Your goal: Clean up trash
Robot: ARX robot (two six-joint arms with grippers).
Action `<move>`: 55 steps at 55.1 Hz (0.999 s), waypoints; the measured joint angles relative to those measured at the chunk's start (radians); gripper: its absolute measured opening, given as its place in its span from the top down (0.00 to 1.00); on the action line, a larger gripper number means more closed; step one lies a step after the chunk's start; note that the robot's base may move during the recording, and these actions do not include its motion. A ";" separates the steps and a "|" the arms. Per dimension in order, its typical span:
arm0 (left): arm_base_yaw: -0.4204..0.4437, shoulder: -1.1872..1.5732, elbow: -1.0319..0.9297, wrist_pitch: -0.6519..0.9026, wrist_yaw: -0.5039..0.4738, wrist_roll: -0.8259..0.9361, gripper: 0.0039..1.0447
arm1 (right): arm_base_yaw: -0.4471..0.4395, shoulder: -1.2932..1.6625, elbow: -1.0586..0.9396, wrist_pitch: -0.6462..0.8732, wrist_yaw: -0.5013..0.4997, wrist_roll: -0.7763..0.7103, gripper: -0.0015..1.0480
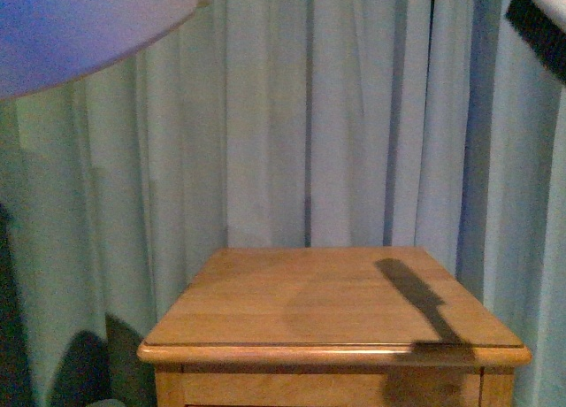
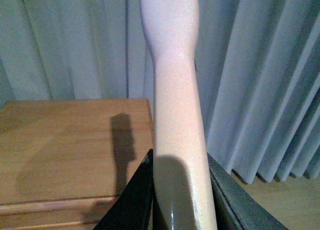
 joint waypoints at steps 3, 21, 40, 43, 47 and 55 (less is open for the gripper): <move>0.000 0.000 0.000 0.000 0.000 0.000 0.73 | 0.013 -0.084 -0.042 -0.035 0.029 0.001 0.79; 0.000 0.000 0.000 0.000 0.000 0.000 0.73 | 0.094 -0.296 -0.156 -0.134 0.149 0.012 0.79; 0.000 0.000 0.000 0.000 0.000 0.000 0.73 | 0.138 -0.315 -0.169 -0.132 0.163 0.012 0.79; 0.000 0.000 0.000 0.000 0.000 0.000 0.73 | 0.142 -0.315 -0.169 -0.132 0.159 0.012 0.79; 0.000 0.000 0.000 0.000 0.000 0.000 0.73 | 0.143 -0.316 -0.169 -0.132 0.160 0.012 0.79; 0.000 0.000 0.000 0.000 0.000 0.000 0.73 | 0.143 -0.316 -0.169 -0.132 0.160 0.012 0.79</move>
